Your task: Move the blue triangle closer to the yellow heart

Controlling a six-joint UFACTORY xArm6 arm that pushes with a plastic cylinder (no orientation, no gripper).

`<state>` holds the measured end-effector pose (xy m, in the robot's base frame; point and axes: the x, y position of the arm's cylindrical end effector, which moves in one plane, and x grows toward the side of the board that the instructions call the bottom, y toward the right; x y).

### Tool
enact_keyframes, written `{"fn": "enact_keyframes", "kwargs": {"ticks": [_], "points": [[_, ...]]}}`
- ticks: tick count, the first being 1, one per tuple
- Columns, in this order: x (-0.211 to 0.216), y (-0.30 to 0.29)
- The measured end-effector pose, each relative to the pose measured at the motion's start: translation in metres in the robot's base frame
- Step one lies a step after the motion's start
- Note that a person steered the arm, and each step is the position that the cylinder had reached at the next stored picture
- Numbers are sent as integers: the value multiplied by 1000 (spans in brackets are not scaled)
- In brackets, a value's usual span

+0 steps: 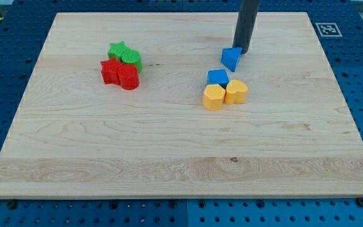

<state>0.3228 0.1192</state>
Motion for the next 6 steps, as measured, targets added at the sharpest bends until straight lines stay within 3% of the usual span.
{"fn": "enact_keyframes", "kwargs": {"ticks": [3,6], "points": [[31,-29],[33,-56]]}}
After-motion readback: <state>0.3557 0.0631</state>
